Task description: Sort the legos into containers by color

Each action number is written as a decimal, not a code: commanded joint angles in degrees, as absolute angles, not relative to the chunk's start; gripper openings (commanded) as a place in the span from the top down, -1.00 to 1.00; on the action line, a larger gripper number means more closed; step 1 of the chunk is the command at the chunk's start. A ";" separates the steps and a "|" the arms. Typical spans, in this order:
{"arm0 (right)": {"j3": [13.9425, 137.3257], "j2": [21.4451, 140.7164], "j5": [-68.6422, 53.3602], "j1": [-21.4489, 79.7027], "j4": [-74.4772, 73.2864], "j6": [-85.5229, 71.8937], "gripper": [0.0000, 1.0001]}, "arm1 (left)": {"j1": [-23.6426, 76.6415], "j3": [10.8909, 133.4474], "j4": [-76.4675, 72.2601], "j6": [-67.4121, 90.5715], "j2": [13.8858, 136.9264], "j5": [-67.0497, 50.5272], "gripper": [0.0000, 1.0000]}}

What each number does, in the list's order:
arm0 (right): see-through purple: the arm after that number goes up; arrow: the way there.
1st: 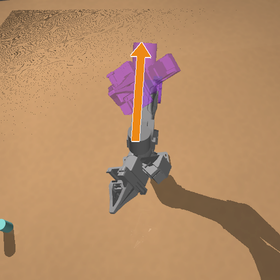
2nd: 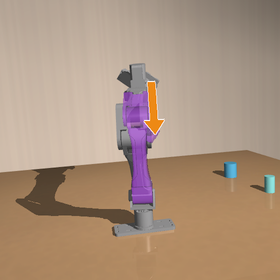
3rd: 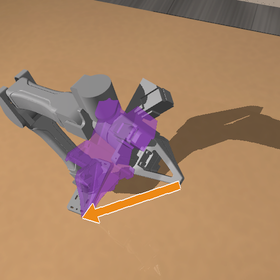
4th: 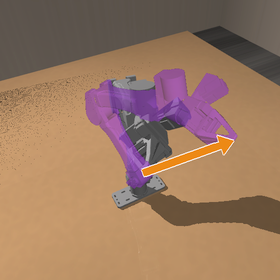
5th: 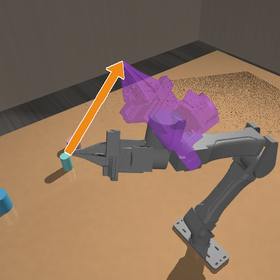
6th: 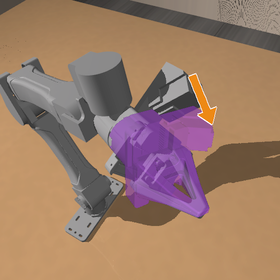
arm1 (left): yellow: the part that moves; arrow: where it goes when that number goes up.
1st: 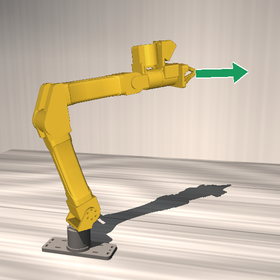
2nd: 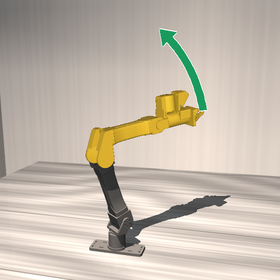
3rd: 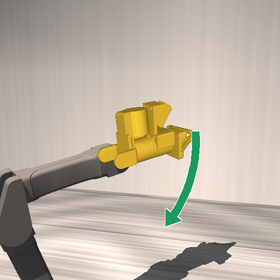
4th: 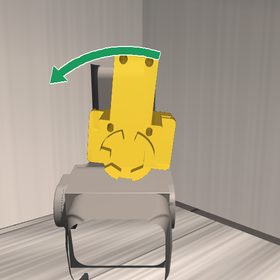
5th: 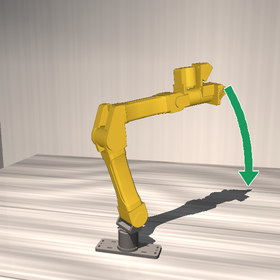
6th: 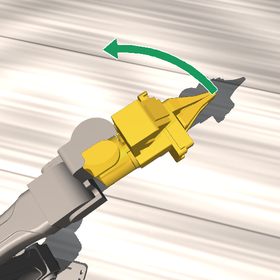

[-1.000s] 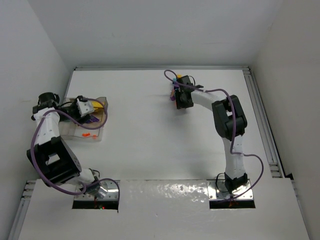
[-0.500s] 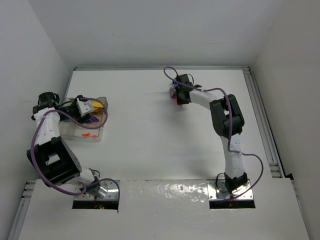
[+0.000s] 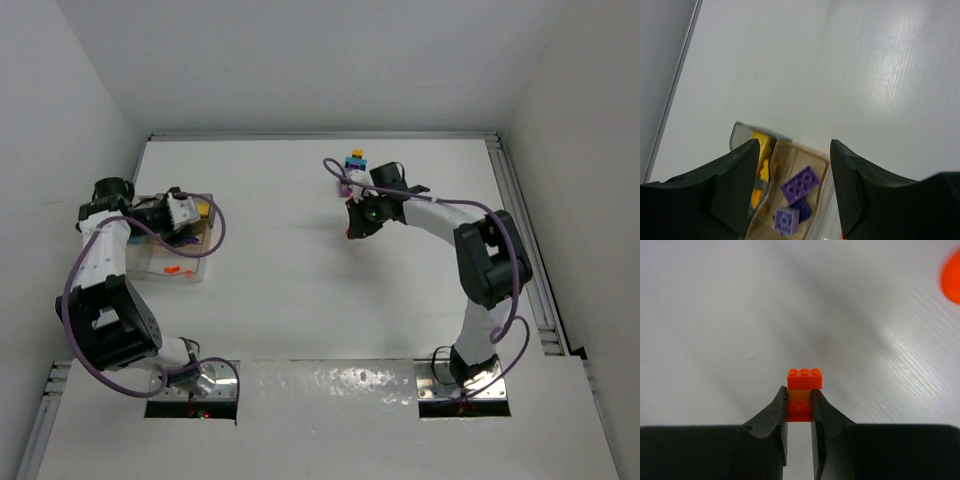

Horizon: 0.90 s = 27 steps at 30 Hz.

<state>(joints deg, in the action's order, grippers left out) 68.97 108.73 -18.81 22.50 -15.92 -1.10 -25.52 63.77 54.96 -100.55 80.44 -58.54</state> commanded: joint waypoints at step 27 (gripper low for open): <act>74.18 96.33 -34.10 37.79 -9.14 20.74 1.00 | 15.12 60.99 19.43 -54.76 82.88 -61.61 0.05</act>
